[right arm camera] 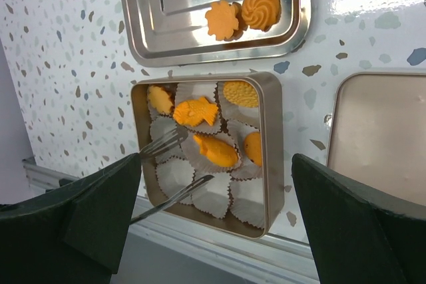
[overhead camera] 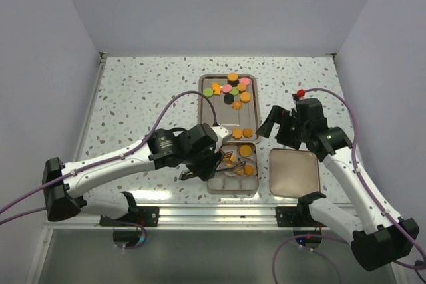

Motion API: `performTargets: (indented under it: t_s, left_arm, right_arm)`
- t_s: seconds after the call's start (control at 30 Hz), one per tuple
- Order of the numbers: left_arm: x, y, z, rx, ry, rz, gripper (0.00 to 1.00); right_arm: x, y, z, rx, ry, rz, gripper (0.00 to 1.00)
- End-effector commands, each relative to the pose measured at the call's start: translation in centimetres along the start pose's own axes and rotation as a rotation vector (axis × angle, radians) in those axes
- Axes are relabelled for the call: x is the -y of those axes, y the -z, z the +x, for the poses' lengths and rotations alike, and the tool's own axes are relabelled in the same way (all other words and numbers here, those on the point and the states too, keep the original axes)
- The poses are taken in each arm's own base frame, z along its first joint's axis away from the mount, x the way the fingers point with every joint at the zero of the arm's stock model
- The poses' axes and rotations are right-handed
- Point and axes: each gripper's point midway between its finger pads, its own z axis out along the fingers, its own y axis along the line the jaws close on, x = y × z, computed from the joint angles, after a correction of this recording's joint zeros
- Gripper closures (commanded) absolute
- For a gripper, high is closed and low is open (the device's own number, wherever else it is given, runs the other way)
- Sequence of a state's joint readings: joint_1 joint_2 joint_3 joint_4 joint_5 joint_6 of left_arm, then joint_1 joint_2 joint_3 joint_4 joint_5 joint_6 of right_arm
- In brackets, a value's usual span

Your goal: Pack the cookies

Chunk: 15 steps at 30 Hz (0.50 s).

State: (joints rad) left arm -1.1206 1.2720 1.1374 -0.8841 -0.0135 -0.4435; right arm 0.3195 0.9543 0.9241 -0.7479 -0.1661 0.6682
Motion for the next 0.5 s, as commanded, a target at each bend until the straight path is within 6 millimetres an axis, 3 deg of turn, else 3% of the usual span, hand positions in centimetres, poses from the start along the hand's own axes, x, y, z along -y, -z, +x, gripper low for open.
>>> performTargets:
  t_s: [0.0, 0.23, 0.47]
  left_arm:
    - [0.8, 1.5, -3.3, 0.092, -0.035, 0.009, 0.44]
    - [0.4, 4.3, -8.0, 0.208, -0.054, -0.051, 0.39]
    - [-4.5, 2.6, -10.9, 0.185, -0.002, -0.190, 0.43]
  right_arm:
    - [0.3, 0.1, -0.6, 0.037, 0.014, 0.008, 0.01]
    - [0.3, 0.3, -1.1, 0.052, 0.020, 0.019, 0.01]
    - [-0.5, 1.4, -2.2, 0.083, 0.023, 0.009, 0.01]
